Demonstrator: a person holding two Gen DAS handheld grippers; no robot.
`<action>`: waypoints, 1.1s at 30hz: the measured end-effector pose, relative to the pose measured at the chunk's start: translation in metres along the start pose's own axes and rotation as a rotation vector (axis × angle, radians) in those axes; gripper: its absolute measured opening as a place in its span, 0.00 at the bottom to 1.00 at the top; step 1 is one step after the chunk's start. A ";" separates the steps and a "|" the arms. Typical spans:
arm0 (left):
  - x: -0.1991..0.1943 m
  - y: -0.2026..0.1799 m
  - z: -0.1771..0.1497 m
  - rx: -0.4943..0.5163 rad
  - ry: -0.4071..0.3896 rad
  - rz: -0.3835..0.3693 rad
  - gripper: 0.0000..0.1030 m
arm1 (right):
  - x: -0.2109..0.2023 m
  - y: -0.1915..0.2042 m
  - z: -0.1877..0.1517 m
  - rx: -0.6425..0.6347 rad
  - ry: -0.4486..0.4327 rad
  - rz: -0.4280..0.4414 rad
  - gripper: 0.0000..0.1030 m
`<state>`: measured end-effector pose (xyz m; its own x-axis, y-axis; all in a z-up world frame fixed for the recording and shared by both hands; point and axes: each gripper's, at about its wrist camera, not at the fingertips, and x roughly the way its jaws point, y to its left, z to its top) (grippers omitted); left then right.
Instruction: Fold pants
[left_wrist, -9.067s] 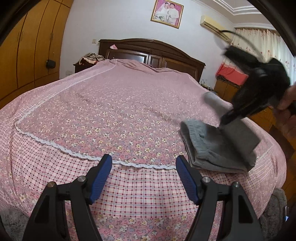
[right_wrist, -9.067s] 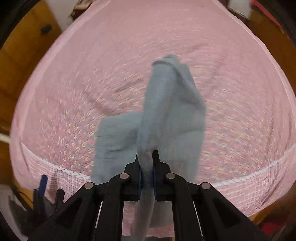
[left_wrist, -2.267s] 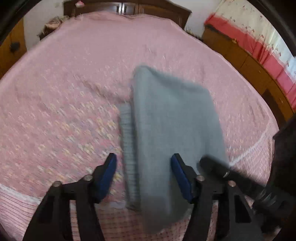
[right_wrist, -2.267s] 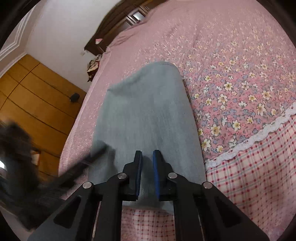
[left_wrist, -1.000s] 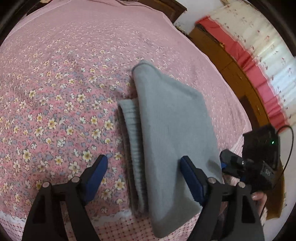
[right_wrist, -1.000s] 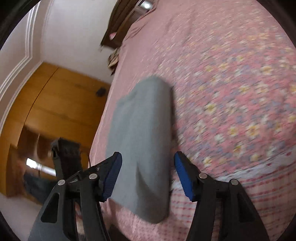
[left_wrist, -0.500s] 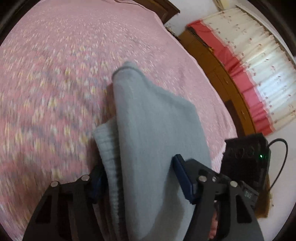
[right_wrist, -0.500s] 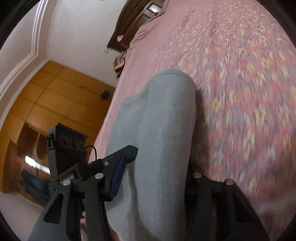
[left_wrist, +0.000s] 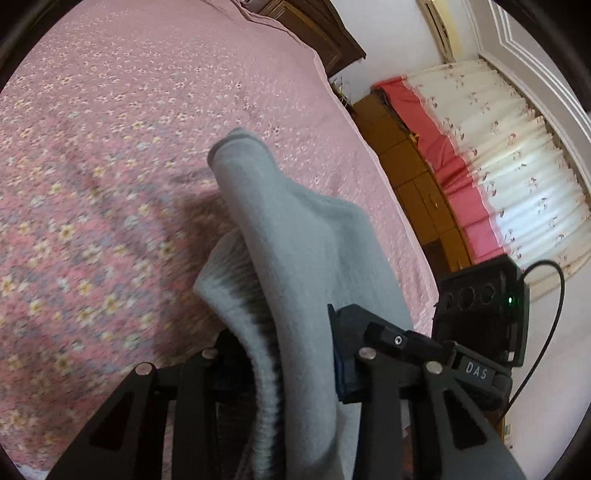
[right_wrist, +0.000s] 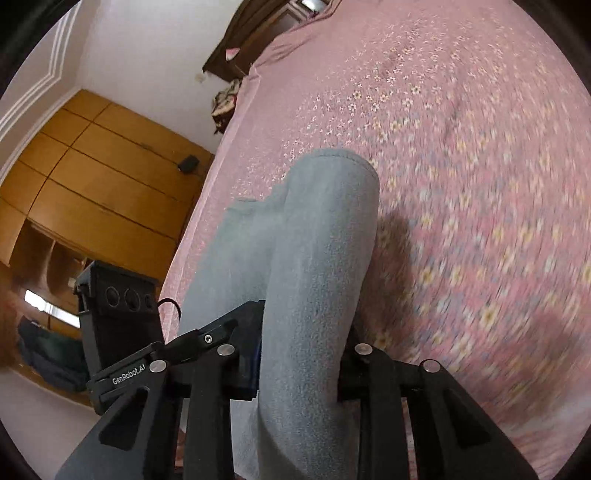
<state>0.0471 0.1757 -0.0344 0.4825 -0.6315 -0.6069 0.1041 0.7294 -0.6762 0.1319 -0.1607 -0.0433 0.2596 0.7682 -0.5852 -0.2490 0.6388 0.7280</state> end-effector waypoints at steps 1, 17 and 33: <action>0.004 -0.001 0.002 -0.001 -0.005 0.007 0.35 | 0.002 -0.003 0.008 -0.020 0.034 -0.010 0.27; 0.036 0.040 -0.023 -0.026 0.029 -0.034 0.40 | 0.048 -0.042 0.046 -0.137 0.257 -0.026 0.36; -0.033 0.003 -0.031 0.219 -0.046 0.229 0.78 | -0.036 -0.057 0.037 -0.211 0.118 -0.168 0.73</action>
<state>0.0046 0.1904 -0.0294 0.5532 -0.4358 -0.7100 0.1708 0.8935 -0.4153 0.1716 -0.2265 -0.0508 0.2063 0.6424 -0.7380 -0.4037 0.7430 0.5339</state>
